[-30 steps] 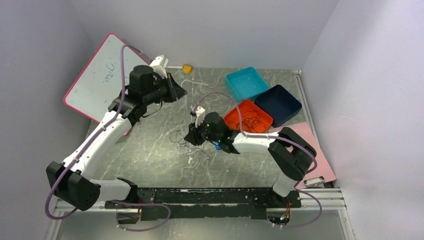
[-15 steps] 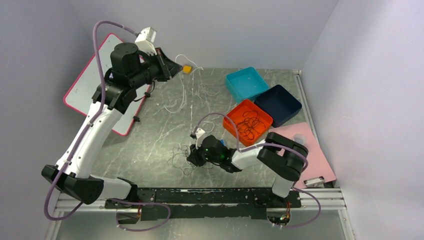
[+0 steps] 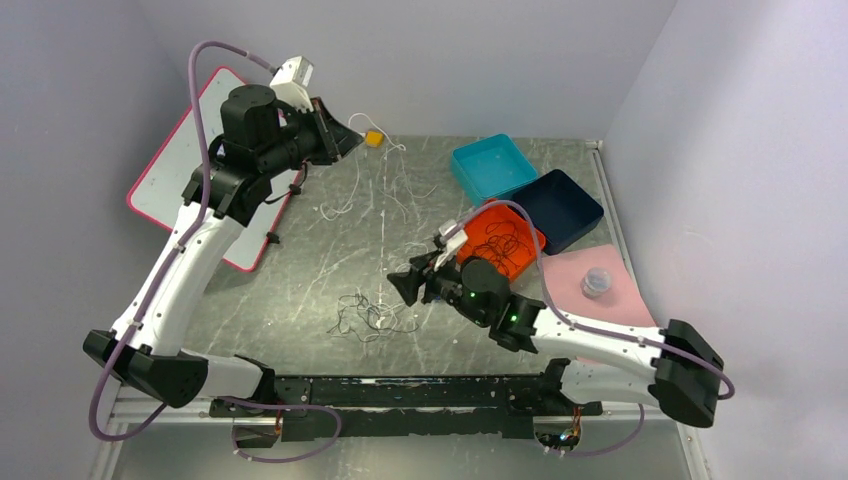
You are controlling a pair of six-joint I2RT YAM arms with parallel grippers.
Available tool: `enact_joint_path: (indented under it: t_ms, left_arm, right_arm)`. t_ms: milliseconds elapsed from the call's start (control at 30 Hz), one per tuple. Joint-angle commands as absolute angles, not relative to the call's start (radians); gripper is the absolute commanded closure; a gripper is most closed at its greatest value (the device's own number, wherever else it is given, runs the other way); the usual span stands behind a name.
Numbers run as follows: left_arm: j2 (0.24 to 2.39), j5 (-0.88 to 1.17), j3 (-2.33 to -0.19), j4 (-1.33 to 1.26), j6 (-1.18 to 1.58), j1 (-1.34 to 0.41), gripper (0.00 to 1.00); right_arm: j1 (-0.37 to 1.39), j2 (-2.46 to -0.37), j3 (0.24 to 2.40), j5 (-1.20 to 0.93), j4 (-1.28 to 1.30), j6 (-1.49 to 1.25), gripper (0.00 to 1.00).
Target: Untangle the cables
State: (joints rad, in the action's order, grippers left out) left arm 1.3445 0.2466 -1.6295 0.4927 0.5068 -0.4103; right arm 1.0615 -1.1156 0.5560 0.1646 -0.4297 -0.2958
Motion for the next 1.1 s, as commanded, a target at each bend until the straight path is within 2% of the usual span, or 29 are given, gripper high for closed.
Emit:
enact_joint_path:
  t_ms: [0, 100, 233, 467, 667, 867, 1067]
  left_arm:
    - [1.315, 0.242, -1.621, 0.513, 0.465, -0.402, 0.93]
    - [1.314, 0.238, -1.613, 0.526, 0.449, -0.402, 0.93]
    - [1.310, 0.182, -1.619, 0.555, 0.449, -0.400, 0.93]
    - [1.307, 0.065, -1.661, 0.606, 0.430, -0.398, 0.93]
    - [1.287, -0.018, -1.607, 0.623, 0.403, -0.397, 0.93]
    - [1.249, -0.017, -1.514, 0.605, 0.399, -0.396, 0.93]
    - [1.228, 0.004, -1.463, 0.592, 0.410, -0.396, 0.93]
  right_arm:
    - [1.043, -1.053, 0.632, 0.369, -0.282, -0.234, 0.32]
    - [0.956, -1.057, 0.678, 0.359, -0.253, -0.226, 0.29]
    - [0.751, -1.124, 0.709, 0.161, -0.304, -0.245, 0.29]
    - [0.609, -1.452, 0.925, 0.088, -0.275, -0.268, 0.28]
    - [0.557, -1.744, 1.224, 0.047, -0.165, -0.329, 0.28]
    - [0.551, -1.998, 1.496, -0.002, -0.048, -0.401, 0.28]
    - [0.552, -2.150, 1.605, -0.022, -0.049, -0.538, 0.29]
